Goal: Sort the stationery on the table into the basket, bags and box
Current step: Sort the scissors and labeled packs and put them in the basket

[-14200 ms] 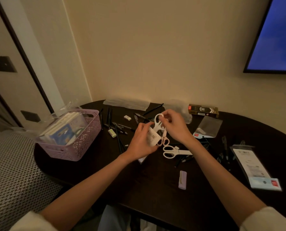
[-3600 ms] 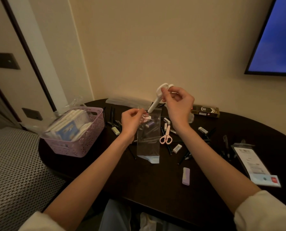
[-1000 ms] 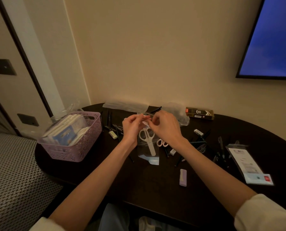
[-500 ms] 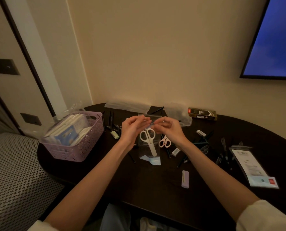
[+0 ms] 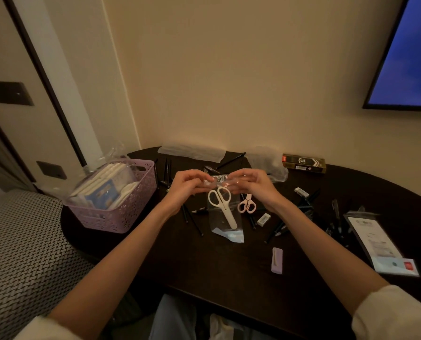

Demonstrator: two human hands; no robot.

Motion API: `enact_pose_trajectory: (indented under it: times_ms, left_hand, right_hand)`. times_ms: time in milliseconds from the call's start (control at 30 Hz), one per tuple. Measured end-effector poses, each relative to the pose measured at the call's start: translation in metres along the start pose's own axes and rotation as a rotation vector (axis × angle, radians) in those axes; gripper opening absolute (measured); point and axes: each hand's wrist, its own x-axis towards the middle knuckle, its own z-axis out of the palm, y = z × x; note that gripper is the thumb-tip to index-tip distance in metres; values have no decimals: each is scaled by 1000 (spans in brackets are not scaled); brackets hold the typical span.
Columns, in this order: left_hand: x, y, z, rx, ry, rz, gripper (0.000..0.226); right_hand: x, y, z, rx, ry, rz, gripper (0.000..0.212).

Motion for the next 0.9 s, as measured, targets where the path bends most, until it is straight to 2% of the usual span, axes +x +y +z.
enact_pose_trajectory:
  times_ms: [67,167,233,433,667,900]
  left_hand:
    - [-1,1,3,32,33,24,22]
    - [2,-4,10,238,144,94,10]
    - [4,-9,15,308,178,116,12]
    - [2,-6,26,314,214,168,12]
    - [4,1,25,260,239,123,24]
    - [5,9,17,256,273,162,33]
  right_hand:
    - [1,1,0,3,-20,25,24]
    - [2,4,1,1,-4,38,31]
    - [2,4,4,0,29,37,28]
    - [5,2,8,-220,82,-58,12]
    - [6,-3,3,-382,76,-109,11]
    - [4,-19,6,-482,65,-145,12]
